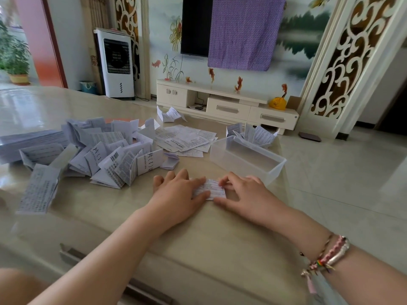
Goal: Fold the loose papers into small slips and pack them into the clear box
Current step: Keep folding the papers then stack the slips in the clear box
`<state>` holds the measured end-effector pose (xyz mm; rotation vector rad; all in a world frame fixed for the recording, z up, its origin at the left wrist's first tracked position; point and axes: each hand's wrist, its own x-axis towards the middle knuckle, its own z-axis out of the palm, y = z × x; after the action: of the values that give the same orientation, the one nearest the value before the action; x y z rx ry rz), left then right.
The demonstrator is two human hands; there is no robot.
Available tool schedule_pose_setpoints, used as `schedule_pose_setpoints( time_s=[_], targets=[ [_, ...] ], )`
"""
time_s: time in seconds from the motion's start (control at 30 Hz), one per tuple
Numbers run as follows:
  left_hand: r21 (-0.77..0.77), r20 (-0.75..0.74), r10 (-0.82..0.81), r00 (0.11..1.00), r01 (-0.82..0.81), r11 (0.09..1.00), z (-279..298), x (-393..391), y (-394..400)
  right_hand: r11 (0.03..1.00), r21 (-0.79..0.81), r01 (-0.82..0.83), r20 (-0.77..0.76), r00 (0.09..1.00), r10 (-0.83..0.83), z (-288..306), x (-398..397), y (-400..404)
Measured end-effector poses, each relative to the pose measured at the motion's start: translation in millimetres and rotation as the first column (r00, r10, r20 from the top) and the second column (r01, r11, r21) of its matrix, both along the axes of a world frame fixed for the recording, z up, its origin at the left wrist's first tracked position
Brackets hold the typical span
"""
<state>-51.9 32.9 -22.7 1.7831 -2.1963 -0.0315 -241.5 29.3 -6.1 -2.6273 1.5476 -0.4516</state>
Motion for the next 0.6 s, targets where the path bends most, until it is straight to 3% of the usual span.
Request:
schedule_pose_setpoints(
  time_s=[0.17,0.33,0.47,0.6],
  targets=[
    [0.020,0.000,-0.096,0.995,0.096,0.995,2.7,10.2,3.5,0.989,-0.104,-0.108,-0.251,0.965,0.079,8.4,-0.6,-0.8],
    [-0.102,0.079,-0.202,0.976,0.210,0.972,5.0,19.8,1.1,0.952,-0.170,-0.255,-0.422,0.892,0.164,14.0,1.6,-6.3],
    [-0.358,0.229,-0.258,0.939,0.328,0.874,5.2,17.3,-4.4,0.937,-0.221,-0.271,-0.411,0.897,0.163,11.8,-0.5,-11.3],
    [-0.381,0.288,-0.315,0.904,0.410,0.829,5.6,13.4,-3.5,0.930,-0.203,-0.306,-0.379,0.900,0.213,14.3,2.8,-13.6]
  ],
)
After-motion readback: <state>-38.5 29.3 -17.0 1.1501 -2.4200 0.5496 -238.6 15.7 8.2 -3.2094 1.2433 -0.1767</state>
